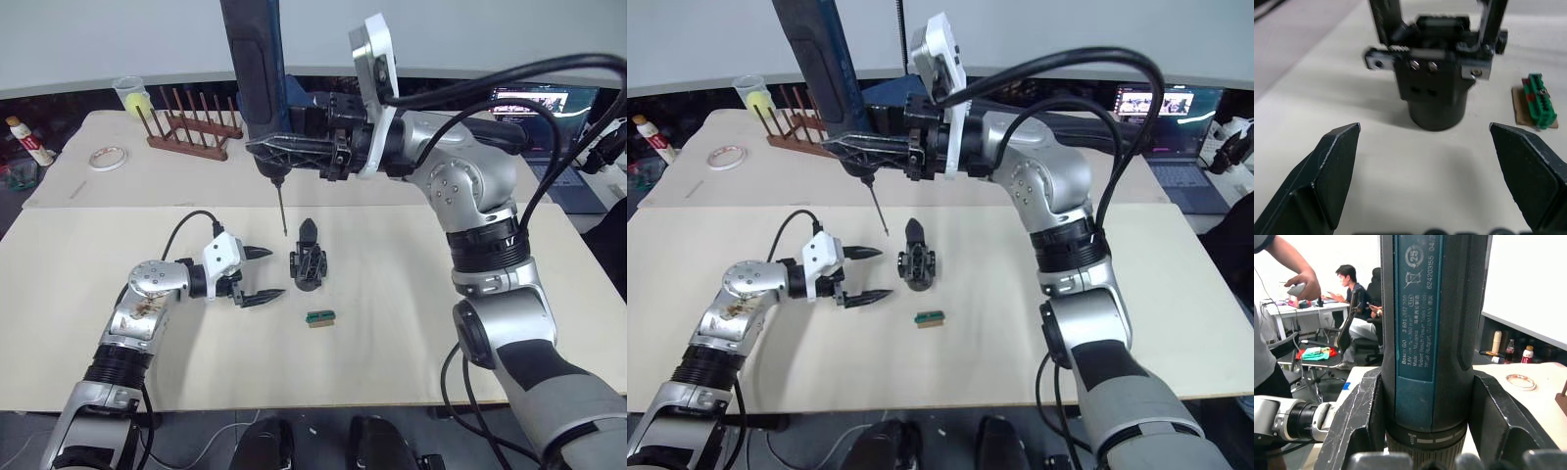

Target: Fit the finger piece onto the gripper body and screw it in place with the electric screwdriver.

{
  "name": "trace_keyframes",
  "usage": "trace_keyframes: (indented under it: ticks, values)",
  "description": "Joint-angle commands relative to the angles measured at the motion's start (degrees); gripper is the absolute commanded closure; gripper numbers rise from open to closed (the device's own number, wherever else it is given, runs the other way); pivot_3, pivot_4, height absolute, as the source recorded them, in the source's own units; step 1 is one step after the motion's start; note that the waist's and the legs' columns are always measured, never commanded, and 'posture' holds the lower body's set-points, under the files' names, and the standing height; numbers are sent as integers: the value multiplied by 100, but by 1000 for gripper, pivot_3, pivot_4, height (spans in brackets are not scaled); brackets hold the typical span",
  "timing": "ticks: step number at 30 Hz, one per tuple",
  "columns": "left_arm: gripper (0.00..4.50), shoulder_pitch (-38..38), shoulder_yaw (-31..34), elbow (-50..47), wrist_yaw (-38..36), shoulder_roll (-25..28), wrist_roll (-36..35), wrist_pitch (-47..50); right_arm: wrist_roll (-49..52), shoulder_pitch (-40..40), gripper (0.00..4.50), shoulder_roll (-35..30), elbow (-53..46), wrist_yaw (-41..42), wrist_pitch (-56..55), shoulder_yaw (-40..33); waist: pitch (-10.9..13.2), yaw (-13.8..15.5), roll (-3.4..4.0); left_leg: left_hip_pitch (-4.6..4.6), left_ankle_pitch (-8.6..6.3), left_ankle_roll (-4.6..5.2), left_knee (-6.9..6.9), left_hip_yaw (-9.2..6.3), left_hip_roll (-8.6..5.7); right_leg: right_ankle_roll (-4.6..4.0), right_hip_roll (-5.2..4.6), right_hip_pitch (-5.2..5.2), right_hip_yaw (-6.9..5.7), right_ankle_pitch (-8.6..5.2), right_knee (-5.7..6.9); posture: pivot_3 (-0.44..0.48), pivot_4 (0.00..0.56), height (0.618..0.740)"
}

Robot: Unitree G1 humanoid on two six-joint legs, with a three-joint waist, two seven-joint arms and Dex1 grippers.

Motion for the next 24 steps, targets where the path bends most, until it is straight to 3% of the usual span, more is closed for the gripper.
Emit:
trace_keyframes:
  ticks: [1, 24]
  values:
    - [0, -193, -26, 132, -64, -69, 63, -231, -64, -4, 2571, 52, -285, 68, -323, -118, 0, 2, 0, 0, 0, 0, 0, 1, 0, 0, 0, 0, -1, 0, 0, 0, 150, 740]
    - [0, -785, -248, 848, -325, -493, 328, -440, -532, 953, 2571, -12, -987, 67, -590, -39, 0, -6, 0, 0, 3, -3, 10, -8, 0, -1, 0, 0, -4, 0, 2, 0, 150, 740]
